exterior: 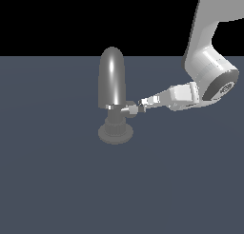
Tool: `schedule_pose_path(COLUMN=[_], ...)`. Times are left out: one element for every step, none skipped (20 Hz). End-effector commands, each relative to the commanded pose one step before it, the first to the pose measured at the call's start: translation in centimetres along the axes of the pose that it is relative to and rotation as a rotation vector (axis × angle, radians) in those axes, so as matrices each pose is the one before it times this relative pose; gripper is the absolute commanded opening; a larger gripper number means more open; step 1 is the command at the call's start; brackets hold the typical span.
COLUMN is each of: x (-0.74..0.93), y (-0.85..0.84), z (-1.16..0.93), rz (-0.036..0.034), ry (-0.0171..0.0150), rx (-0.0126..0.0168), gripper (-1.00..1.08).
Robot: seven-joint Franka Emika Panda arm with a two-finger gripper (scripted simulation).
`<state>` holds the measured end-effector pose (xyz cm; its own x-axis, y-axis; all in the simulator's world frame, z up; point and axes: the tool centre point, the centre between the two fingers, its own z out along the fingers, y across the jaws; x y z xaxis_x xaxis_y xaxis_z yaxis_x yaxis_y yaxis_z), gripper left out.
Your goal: Turn on the faucet by rotating a designated handle.
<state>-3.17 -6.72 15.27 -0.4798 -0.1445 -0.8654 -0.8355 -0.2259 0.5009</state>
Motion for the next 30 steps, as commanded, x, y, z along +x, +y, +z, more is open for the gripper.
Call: schedule_pose_path(x=[2.438, 0.640, 0.634, 0.627, 0.622, 0.617, 0.609, 0.601, 0.582, 0.000, -4.716, 0.308, 0.305, 0.303, 0.300, 0.297, 0.294, 0.289, 0.288, 0.285, 0.283, 0.278, 0.277, 0.274, 0.271, 0.267, 0.264, 0.261, 0.259, 0.254], y=[-0.503, -0.212, -0.210, -0.208, -0.207, -0.207, -0.205, -0.203, -0.199, 0.000, 0.623, -0.289, -0.286, -0.283, -0.281, -0.278, -0.275, -0.271, -0.270, -0.267, -0.265, -0.261, -0.260, -0.257, -0.254, -0.251, -0.248, -0.246, -0.244, -0.240], z=[0.045, 0.003, 0.003, 0.003, 0.002, 0.001, 0.001, 0.000, -0.002, 0.000, -0.020, 0.003, 0.003, 0.003, 0.003, 0.003, 0.003, 0.003, 0.003, 0.003, 0.002, 0.003, 0.002, 0.002, 0.002, 0.002, 0.002, 0.001, 0.001, 0.001], rz=[0.02344, 0.00259, 0.00254, 0.00250, 0.00250, 0.00250, 0.00246, 0.00241, 0.00237, 0.00000, -0.07199, 0.00343, 0.00340, 0.00336, 0.00333, 0.00330, 0.00326, 0.00319, 0.00319, 0.00316, 0.00316, 0.00309, 0.00309, 0.00305, 0.00302, 0.00298, 0.00294, 0.00291, 0.00291, 0.00283], ry=[-0.00709, -0.00082, -0.00080, -0.00079, -0.00079, -0.00079, -0.00078, -0.00077, -0.00076, 0.00000, 0.01704, -0.00082, -0.00082, -0.00081, -0.00080, -0.00079, -0.00078, -0.00076, -0.00076, -0.00075, -0.00075, -0.00074, -0.00074, -0.00073, -0.00072, -0.00071, -0.00070, -0.00069, -0.00068, -0.00066], rx=[-0.00028, -0.00019, -0.00018, -0.00018, -0.00017, -0.00017, -0.00016, -0.00015, -0.00013, 0.00000, -0.00942, 0.00045, 0.00045, 0.00044, 0.00044, 0.00043, 0.00043, 0.00042, 0.00042, 0.00042, 0.00042, 0.00041, 0.00041, 0.00040, 0.00040, 0.00039, 0.00039, 0.00038, 0.00038, 0.00037], gripper=[-1.00, -1.00, -1.00, -1.00, -1.00, -1.00, -1.00, -1.00, -1.00, -1.00, -1.00, -1.00, -1.00, -1.00, -1.00, -1.00, -1.00, -1.00, -1.00, -1.00, -1.00, -1.00, -1.00, -1.00, -1.00, -1.00, -1.00, -1.00, -1.00, -1.00])
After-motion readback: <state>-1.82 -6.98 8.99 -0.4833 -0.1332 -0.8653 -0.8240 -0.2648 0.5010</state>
